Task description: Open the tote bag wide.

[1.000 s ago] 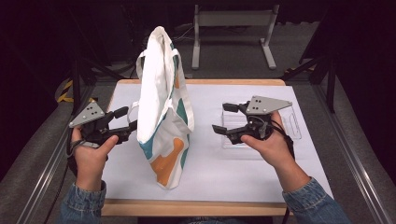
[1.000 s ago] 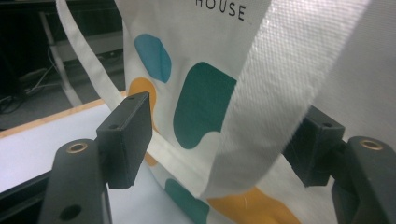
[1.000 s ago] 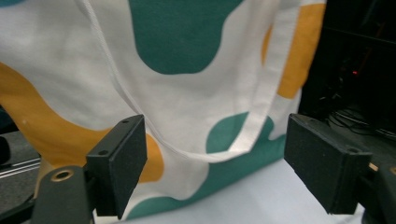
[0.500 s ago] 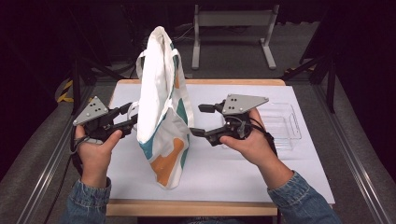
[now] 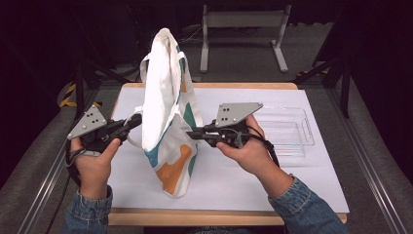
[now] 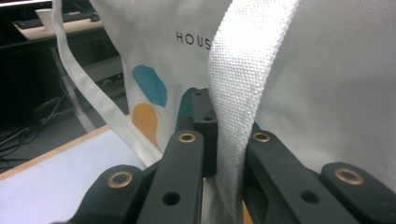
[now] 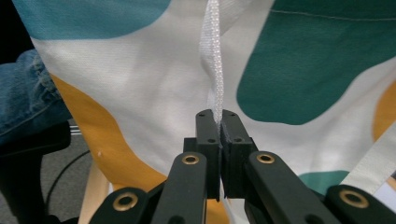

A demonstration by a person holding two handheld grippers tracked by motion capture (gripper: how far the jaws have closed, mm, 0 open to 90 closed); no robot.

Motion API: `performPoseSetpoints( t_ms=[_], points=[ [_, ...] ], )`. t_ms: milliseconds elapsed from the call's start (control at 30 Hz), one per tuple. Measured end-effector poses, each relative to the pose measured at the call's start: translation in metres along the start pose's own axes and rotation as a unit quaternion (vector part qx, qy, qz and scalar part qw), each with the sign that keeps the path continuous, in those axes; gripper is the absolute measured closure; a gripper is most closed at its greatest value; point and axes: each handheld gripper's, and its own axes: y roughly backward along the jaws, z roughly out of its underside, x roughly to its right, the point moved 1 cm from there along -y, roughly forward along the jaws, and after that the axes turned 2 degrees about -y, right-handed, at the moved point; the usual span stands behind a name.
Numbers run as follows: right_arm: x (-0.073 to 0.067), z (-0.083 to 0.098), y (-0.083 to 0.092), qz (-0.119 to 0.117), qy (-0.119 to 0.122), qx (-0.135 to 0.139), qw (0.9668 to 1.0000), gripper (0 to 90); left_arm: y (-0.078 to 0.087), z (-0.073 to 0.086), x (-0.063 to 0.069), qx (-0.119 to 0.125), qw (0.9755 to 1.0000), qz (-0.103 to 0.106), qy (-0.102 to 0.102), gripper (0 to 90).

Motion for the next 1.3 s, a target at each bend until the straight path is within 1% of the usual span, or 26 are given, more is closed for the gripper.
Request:
performPoseSetpoints(
  t_ms=[33, 100, 133, 233, 267, 367, 400, 433, 467, 500, 533, 633, 667, 733, 767, 867, 900, 967, 1000, 1067, 1100, 1133, 1167, 1200, 1233, 1300],
  points=[
    [0.000, 0.000, 0.000, 0.000, 0.000, 0.000, 1.0000, 87.9, 0.000, 0.000, 0.000, 0.000, 1.0000, 0.000, 0.000, 88.6],
    [0.000, 0.000, 0.005, 0.007, 0.002, 0.003, 1.0000, 88.0, 0.004, 0.000, -0.003, 0.003, 1.0000, -0.005, 0.000, 88.6],
    [0.000, 0.000, 0.011, 0.014, 0.003, 0.005, 0.9999, 88.0, 0.008, 0.000, -0.004, 0.005, 0.9999, -0.014, -0.001, 88.6],
    [0.001, 0.002, 0.022, 0.026, 0.002, 0.010, 0.9996, 88.0, 0.018, 0.000, -0.007, 0.010, 0.9995, -0.030, -0.003, 88.6],
    [0.001, 0.002, 0.022, 0.026, 0.002, 0.010, 0.9996, 88.0, 0.018, 0.000, -0.007, 0.010, 0.9995, -0.030, -0.003, 88.6],
    [0.003, 0.010, 0.038, 0.040, -0.005, 0.015, 0.9991, 88.0, 0.028, 0.001, -0.011, 0.015, 0.9991, -0.040, -0.001, 88.6],
    [0.005, 0.015, 0.047, 0.049, -0.013, 0.017, 0.9986, 88.0, 0.032, 0.002, -0.013, 0.016, 0.9988, -0.047, -0.001, 88.5],
    [0.005, 0.015, 0.047, 0.049, -0.013, 0.017, 0.9986, 88.0, 0.032, 0.002, -0.013, 0.016, 0.9988, -0.047, -0.001, 88.6],
    [0.007, 0.019, 0.055, 0.056, -0.018, 0.020, 0.9981, 88.1, 0.034, 0.003, -0.015, 0.014, 0.9986, -0.050, 0.000, 88.6],
    [0.007, 0.019, 0.055, 0.056, -0.018, 0.020, 0.9981, 88.1, 0.034, 0.003, -0.015, 0.014, 0.9986, -0.050, 0.000, 88.6],
    [0.007, 0.020, 0.058, 0.060, -0.019, 0.019, 0.9978, 88.1, 0.036, 0.004, -0.016, 0.016, 0.9984, -0.055, 0.002, 88.6],
    [0.008, 0.025, 0.073, 0.075, -0.024, 0.028, 0.9965, 88.1, 0.042, 0.006, -0.020, 0.013, 0.9979, -0.063, 0.003, 88.6],
    [0.008, 0.026, 0.076, 0.076, -0.026, 0.028, 0.9964, 88.1, 0.043, 0.007, -0.020, 0.013, 0.9978, -0.065, 0.005, 88.6],
    [0.008, 0.028, 0.078, 0.078, -0.026, 0.029, 0.9962, 88.0, 0.044, 0.007, -0.020, 0.014, 0.9976, -0.067, 0.005, 88.5],
    [0.006, 0.031, 0.083, 0.083, -0.027, 0.027, 0.9958, 88.1, 0.046, 0.009, -0.021, 0.011, 0.9976, -0.069, 0.005, 88.6],
    [0.005, 0.037, 0.087, 0.085, -0.032, 0.025, 0.9955, 88.1, 0.047, 0.015, -0.023, -0.003, 0.9978, -0.066, 0.008, 88.5],
    [0.005, 0.037, 0.087, 0.085, -0.032, 0.025, 0.9955, 88.1, 0.047, 0.015, -0.023, -0.003, 0.9978, -0.066, 0.008, 88.6],
    [0.005, 0.044, 0.089, 0.085, -0.042, 0.023, 0.9952, 88.1, 0.045, 0.021, -0.025, -0.012, 0.9979, -0.061, 0.017, 88.6],
    [0.005, 0.046, 0.089, 0.085, -0.043, 0.021, 0.9952, 88.1, 0.045, 0.023, -0.026, -0.014, 0.9980, -0.058, 0.019, 88.6],
    [0.004, 0.051, 0.087, 0.082, -0.046, 0.015, 0.9955, 88.1, 0.045, 0.026, -0.027, -0.020, 0.9977, -0.061, 0.022, 88.6],
    [0.004, 0.051, 0.087, 0.082, -0.046, 0.015, 0.9955, 88.1, 0.045, 0.026, -0.027, -0.020, 0.9977, -0.061, 0.022, 88.6],
    [0.003, 0.058, 0.086, 0.080, -0.050, 0.009, 0.9955, 88.1, 0.047, 0.028, -0.028, -0.022, 0.9970, -0.071, 0.021, 88.6],
    [0.003, 0.058, 0.086, 0.080, -0.050, 0.009, 0.9955, 88.1, 0.047, 0.028, -0.028, -0.022, 0.9970, -0.071, 0.021, 88.6],
    [0.004, 0.064, 0.088, 0.083, -0.053, 0.007, 0.9951, 88.1, 0.050, 0.028, -0.030, -0.021, 0.9966, -0.077, 0.021, 88.6],
    [0.004, 0.064, 0.088, 0.083, -0.053, 0.007, 0.9951, 88.1, 0.053, 0.028, -0.031, -0.017, 0.9962, -0.082, 0.024, 88.6],
    [0.005, 0.070, 0.095, 0.087, -0.063, 0.013, 0.9941, 88.1, 0.060, 0.029, -0.034, -0.011, 0.9956, -0.089, 0.028, 88.5]
  ],
)
